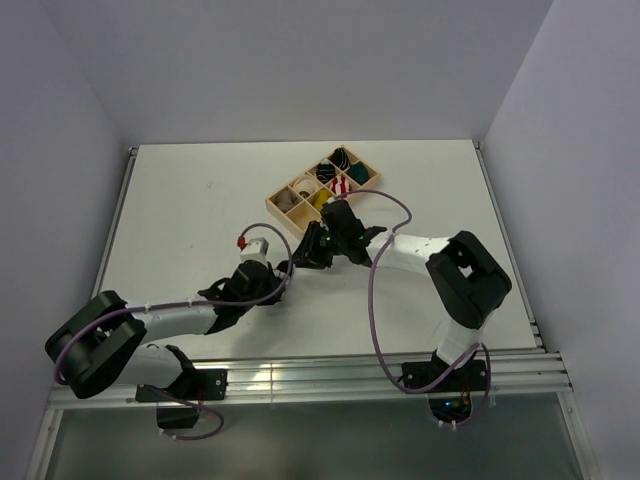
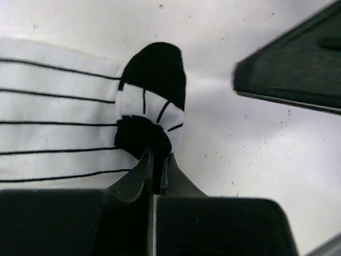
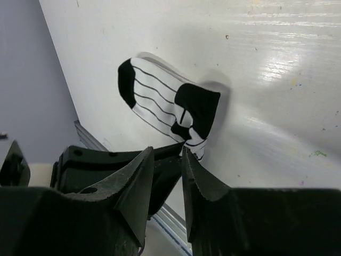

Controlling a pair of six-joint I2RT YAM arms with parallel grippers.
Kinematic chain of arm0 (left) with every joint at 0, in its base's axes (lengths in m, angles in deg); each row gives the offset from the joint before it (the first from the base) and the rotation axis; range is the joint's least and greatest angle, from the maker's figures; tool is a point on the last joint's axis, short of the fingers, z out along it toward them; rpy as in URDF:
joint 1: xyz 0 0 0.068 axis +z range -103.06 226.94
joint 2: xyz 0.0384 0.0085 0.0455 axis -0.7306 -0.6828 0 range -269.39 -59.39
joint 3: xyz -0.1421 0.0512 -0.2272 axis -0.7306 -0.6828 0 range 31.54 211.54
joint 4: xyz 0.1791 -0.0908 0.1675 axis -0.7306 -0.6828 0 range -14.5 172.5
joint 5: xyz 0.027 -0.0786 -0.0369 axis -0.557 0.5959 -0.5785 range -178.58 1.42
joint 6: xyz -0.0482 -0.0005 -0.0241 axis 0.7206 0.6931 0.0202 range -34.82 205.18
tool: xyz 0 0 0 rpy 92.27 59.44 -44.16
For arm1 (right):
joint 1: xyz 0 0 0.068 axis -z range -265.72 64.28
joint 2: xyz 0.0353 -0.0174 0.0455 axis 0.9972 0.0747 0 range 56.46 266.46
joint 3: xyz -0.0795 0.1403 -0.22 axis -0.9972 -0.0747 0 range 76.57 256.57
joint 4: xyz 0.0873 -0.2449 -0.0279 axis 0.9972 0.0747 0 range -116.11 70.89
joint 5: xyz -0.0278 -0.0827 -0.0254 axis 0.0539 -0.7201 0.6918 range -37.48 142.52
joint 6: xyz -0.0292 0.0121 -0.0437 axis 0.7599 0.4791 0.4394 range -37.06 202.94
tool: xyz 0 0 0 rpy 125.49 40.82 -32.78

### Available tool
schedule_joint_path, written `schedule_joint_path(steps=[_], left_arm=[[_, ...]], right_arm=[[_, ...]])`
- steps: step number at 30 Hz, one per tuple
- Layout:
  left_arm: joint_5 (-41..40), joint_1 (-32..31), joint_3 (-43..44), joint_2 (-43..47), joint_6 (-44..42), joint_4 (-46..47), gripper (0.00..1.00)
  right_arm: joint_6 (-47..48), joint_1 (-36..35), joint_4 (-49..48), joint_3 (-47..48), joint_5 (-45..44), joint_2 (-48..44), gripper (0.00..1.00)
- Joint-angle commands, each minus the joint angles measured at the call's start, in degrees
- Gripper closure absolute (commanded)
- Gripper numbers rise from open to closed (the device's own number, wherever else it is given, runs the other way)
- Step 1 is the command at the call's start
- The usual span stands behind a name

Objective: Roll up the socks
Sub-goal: Roll the sock at the center of the board.

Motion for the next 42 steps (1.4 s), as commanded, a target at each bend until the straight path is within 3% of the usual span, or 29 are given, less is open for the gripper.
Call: schedule_joint_path(steps=[1, 10, 16, 34, 37, 40, 41, 42], left_arm=[[12.3, 3.6, -3.6, 2.3, 7.8, 5.9, 1.00], [16.9, 9.6, -12.6, 3.3, 24.9, 16.1, 1.00], [20.8, 12.8, -17.0, 1.3, 31.7, 23.0, 1.00], [30.0, 19.3, -19.7, -11.2, 37.9, 35.1, 1.00], [29.9, 19.5, -19.5, -10.9, 37.5, 34.3, 1.00], [29.9, 19.6, -18.0, -9.6, 35.7, 30.7, 0.99], [29.4, 19.6, -17.5, -9.1, 35.1, 29.0, 0.96], [29.1, 19.6, -16.4, -8.4, 33.6, 27.5, 0.94]], right_arm=[[1.6, 0.3, -3.3, -1.0, -1.9, -1.2, 0.65], [3.5, -1.0, -5.5, -0.2, 0.4, 3.7, 0.64], [4.8, -1.6, -9.4, -1.1, 3.7, 7.6, 0.63], [7.3, -3.1, -15.6, -0.4, 9.8, 14.3, 0.63], [7.7, -3.1, -15.9, -0.2, 10.3, 14.9, 0.69], [9.1, -3.1, -14.8, 0.1, 9.7, 14.6, 0.88], [9.5, -3.1, -13.6, 0.3, 9.4, 14.0, 1.00], [10.8, -3.1, -12.7, 0.5, 8.9, 13.6, 1.00]])
